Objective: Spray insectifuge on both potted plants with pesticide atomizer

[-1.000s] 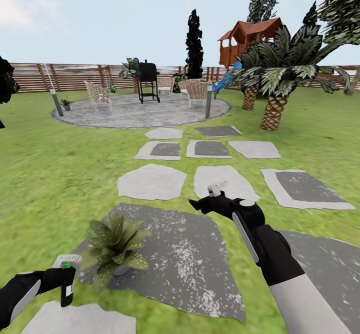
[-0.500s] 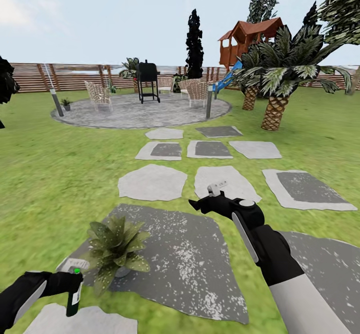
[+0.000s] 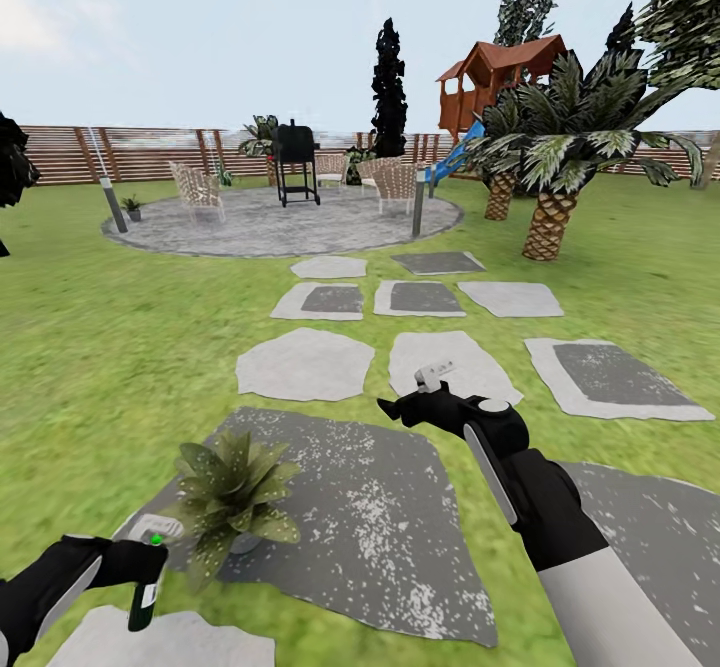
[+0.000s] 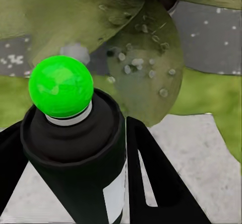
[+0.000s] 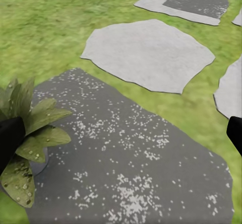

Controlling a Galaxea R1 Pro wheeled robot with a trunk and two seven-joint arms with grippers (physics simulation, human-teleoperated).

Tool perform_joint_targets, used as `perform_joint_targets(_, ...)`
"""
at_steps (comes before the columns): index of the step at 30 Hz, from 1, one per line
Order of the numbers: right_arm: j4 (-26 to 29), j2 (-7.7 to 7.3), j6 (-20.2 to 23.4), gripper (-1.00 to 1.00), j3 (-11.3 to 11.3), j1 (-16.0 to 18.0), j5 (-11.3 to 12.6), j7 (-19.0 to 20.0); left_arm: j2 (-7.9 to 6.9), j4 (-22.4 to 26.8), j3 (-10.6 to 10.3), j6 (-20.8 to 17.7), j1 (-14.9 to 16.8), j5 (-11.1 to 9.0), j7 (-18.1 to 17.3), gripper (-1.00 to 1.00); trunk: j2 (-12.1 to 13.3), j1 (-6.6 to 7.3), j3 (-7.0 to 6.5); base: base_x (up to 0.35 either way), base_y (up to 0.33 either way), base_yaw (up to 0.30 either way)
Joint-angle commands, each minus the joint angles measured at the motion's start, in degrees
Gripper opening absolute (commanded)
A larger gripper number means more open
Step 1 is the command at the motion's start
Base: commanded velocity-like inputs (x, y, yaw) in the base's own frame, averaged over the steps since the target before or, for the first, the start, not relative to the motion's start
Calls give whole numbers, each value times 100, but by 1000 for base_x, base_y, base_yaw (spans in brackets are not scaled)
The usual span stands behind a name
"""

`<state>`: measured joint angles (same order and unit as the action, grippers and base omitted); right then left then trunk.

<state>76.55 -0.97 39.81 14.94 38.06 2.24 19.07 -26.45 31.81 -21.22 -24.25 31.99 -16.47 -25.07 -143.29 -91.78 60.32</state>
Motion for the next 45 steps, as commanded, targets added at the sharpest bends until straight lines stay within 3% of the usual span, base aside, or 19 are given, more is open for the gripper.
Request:
perform_joint_targets(1, 0, 0, 0, 100, 0, 0, 0, 0, 4, -2, 2, -41, 0, -5, 152, -100, 0, 0, 0, 0, 0, 0)
perform_joint_targets(5, 4, 0, 0, 100, 0, 0, 3, 0, 16, 17, 4, -385, 16, 3, 579, -100, 0, 0, 0, 0, 0, 0)
perform_joint_targets(12, 9, 0, 0, 100, 0, 0, 3, 0, 51, 18, 4, -781, 68, 22, 679, -100, 0, 0, 0, 0, 0, 0)
perform_joint_targets(25, 11, 2, 0, 100, 0, 0, 0, 0, 50, 21, -5, -750, 73, 28, 733, -100, 0, 0, -1, 0, 13, -6)
perform_joint_targets(45, 10, 18, 9, 100, 10, 0, -1, -9, 52, 9, -8, -792, 73, 30, 647, -100, 0, 0, -32, -28, 303, -205)
